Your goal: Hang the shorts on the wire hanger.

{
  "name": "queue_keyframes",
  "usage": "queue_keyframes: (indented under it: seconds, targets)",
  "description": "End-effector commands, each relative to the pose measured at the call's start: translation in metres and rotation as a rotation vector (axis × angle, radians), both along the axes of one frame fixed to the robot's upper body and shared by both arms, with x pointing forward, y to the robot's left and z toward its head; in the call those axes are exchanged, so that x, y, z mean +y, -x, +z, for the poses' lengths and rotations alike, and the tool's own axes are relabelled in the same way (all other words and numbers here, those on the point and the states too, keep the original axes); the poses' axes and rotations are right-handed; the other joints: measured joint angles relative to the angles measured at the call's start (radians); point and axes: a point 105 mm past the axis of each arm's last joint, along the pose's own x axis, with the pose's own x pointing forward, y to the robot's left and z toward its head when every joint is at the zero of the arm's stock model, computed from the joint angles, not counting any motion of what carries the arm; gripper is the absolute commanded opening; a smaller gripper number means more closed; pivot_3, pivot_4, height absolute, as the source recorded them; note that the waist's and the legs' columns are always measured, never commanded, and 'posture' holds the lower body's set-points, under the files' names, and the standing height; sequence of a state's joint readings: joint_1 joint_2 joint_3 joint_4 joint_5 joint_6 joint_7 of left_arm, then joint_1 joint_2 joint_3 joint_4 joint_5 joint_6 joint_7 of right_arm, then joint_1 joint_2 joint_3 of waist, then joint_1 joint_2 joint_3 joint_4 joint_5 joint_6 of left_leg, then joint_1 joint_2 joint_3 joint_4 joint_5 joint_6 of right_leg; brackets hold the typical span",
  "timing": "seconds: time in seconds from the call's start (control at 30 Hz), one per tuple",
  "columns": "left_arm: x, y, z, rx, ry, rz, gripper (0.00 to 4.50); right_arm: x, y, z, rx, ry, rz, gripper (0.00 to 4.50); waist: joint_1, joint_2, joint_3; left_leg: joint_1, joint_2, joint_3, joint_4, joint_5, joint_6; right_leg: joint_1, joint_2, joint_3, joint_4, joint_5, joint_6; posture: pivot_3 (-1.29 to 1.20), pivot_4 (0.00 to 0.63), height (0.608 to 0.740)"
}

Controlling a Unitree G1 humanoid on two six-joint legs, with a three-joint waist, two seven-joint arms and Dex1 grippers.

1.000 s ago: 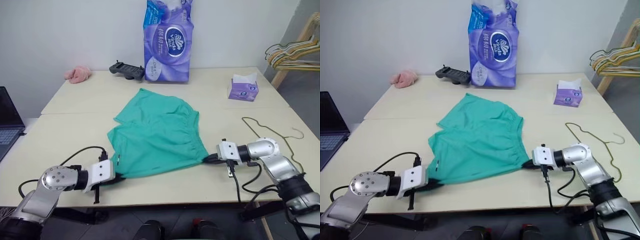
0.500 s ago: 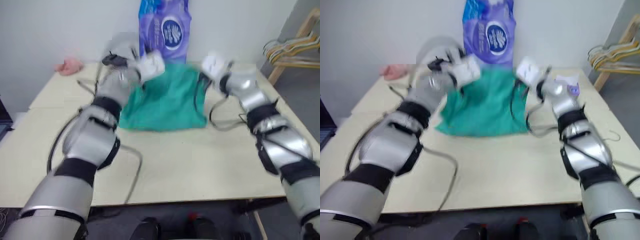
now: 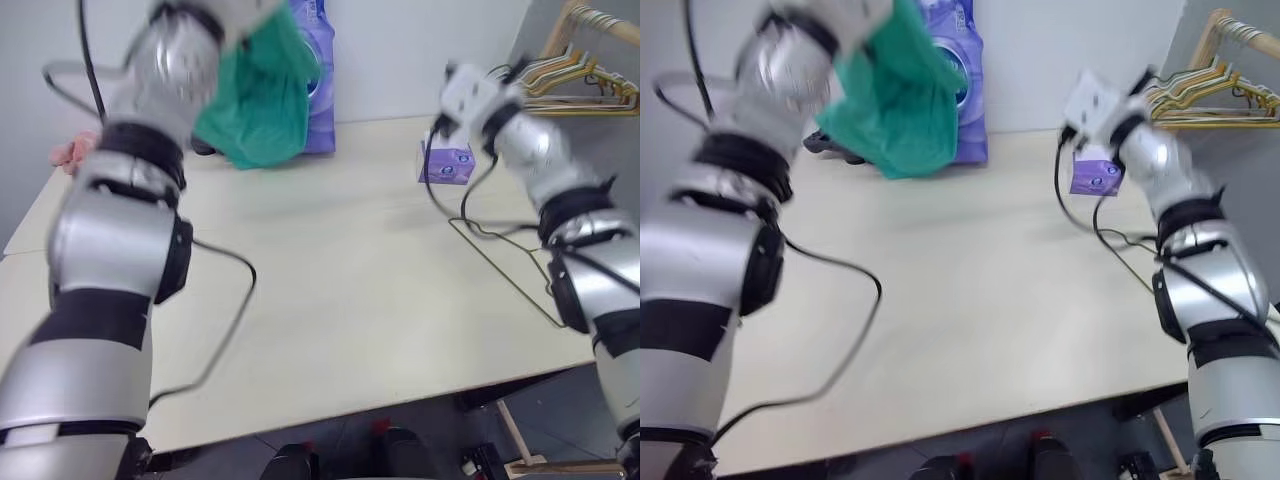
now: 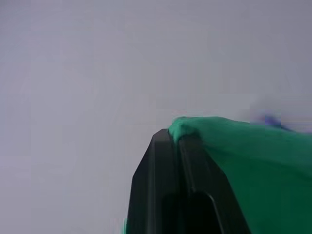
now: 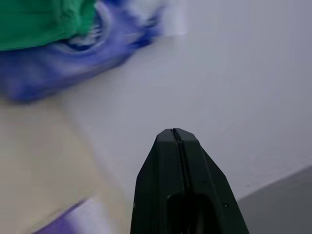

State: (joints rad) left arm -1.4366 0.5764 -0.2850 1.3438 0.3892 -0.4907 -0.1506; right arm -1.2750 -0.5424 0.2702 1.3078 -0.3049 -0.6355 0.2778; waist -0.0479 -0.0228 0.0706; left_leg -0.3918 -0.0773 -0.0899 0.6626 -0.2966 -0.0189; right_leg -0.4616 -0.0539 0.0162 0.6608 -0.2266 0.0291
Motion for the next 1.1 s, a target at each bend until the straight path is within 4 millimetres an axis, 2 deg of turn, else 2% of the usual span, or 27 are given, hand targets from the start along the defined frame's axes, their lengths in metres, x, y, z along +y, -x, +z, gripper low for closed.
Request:
queue_keyframes:
  seconds: [0.03,0.07,0.1,0.13,0.2,0.27,0.37,0.43,0.5,0.63,0.7,0.77,0.83,0.93,1.03,1.1]
  targets:
    - [0.034,0.01,-0.081,0.335,0.043,-0.068,0.04,0.007,0.017,-0.008,0.11,-0.148,0.196,0.0,-0.007,0.0,0.0,0.008,0.0,0.002,-0.001,0.003,0.002,0.006,0.0,0.001,0.0,0.003,0.0,0.07,0.018,0.74]
    - [0.041,0.014,-0.098,0.397,0.06,-0.077,0.04,0.01,0.022,-0.021,0.172,-0.168,0.241,0.0,-0.012,0.0,0.0,0.015,0.001,0.003,-0.001,0.003,0.003,0.013,0.001,0.001,-0.001,0.005,0.0,0.07,0.023,0.74]
    - [0.05,0.024,-0.125,0.513,0.015,-0.089,0.04,0.012,0.029,-0.036,0.231,-0.176,0.279,0.0,-0.013,-0.001,0.0,0.024,0.002,0.003,0.0,0.0,0.008,0.022,0.003,0.001,0.0,0.005,0.0,0.07,0.029,0.74]
    - [0.055,0.032,-0.14,0.587,-0.017,-0.101,0.04,0.013,0.035,-0.044,0.264,-0.182,0.301,0.0,-0.013,-0.001,0.0,0.028,0.003,0.002,0.0,0.0,0.009,0.026,0.006,0.001,0.0,0.005,0.0,0.07,0.034,0.74]
    - [0.057,0.083,-0.193,0.862,-0.112,-0.25,0.04,0.024,0.062,-0.08,0.391,-0.124,0.382,0.0,-0.012,0.0,-0.001,0.027,0.003,0.001,0.002,-0.001,0.009,0.025,0.006,0.001,0.002,0.005,0.0,0.08,0.041,0.74]
    - [0.045,0.13,-0.212,1.03,-0.166,-0.379,0.04,0.031,0.081,-0.097,0.466,-0.095,0.419,0.0,-0.014,0.002,-0.004,0.025,0.004,0.0,0.0,-0.001,0.007,0.023,0.001,0.005,0.004,0.003,0.001,0.08,0.045,0.74]
    - [0.033,0.165,-0.211,1.153,-0.176,-0.432,0.04,0.036,0.09,-0.101,0.484,-0.066,0.421,0.0,0.002,0.003,-0.003,0.017,0.002,-0.003,0.003,-0.003,0.005,0.017,0.0,0.005,0.003,0.0,0.003,0.08,0.043,0.74]
    - [0.029,0.177,-0.208,1.213,-0.18,-0.445,0.04,0.04,0.092,-0.103,0.512,-0.057,0.435,0.0,0.025,0.003,-0.003,0.007,0.001,-0.007,0.015,-0.004,0.004,0.012,0.0,0.002,0.004,0.0,0.003,0.09,0.042,0.74]
    - [0.023,0.205,-0.204,1.344,-0.2,-0.52,0.04,0.051,0.097,-0.104,0.545,-0.037,0.493,0.0,0.038,0.003,-0.003,0.015,0.0,-0.009,0.015,-0.005,0.005,0.02,0.001,-0.001,0.003,0.0,0.003,0.09,0.041,0.74]
    - [0.011,0.258,-0.187,1.558,-0.161,-0.74,0.04,0.065,0.104,-0.106,0.588,0.03,0.593,0.0,0.048,0.006,-0.001,0.037,0.002,-0.006,0.013,-0.014,0.019,0.042,0.007,-0.001,0.0,-0.004,0.003,0.09,0.041,0.74]
    - [0.014,0.27,-0.183,1.628,-0.134,-0.773,0.04,0.068,0.102,-0.109,0.61,0.052,0.615,0.0,0.051,0.007,-0.001,0.038,0.002,-0.005,0.013,-0.015,0.02,0.043,0.007,-0.001,0.001,-0.005,0.003,0.09,0.041,0.74]
    - [0.025,0.271,-0.192,1.654,-0.184,-0.73,0.04,0.073,0.097,-0.115,0.633,0.101,0.632,0.0,0.051,0.007,-0.001,0.038,0.002,-0.005,0.014,-0.015,0.02,0.042,0.006,-0.001,0.001,-0.005,0.003,0.09,0.04,0.74]
    - [0.037,0.258,-0.207,1.603,-0.219,-0.644,0.04,0.077,0.087,-0.12,0.615,0.197,0.627,0.0,0.05,0.007,-0.001,0.039,0.002,-0.003,0.013,-0.015,0.02,0.042,0.007,0.0,0.001,-0.005,0.003,0.09,0.039,0.74]
    - [0.043,0.237,-0.22,1.523,-0.194,-0.56,0.04,0.079,0.081,-0.129,0.578,0.342,0.637,0.0,0.053,0.007,-0.001,0.042,0.002,-0.002,0.011,-0.014,0.018,0.044,0.007,0.0,0.001,-0.006,0.002,0.09,0.041,0.74]
    - [0.044,0.233,-0.228,1.502,-0.2,-0.548,0.0,0.083,0.08,-0.138,0.544,0.445,0.665,0.62,0.052,0.006,-0.001,0.042,0.002,-0.001,0.011,-0.014,0.014,0.043,0.007,0.001,0.001,-0.006,0.002,0.09,0.041,0.74]
    - [0.04,0.234,-0.231,1.495,-0.184,-0.556,0.0,0.09,0.082,-0.144,0.484,0.518,0.692,1.28,0.052,0.006,-0.001,0.042,0.002,0.0,0.011,-0.015,0.013,0.042,0.007,0.002,0.001,-0.006,0.002,0.11,0.042,0.74]
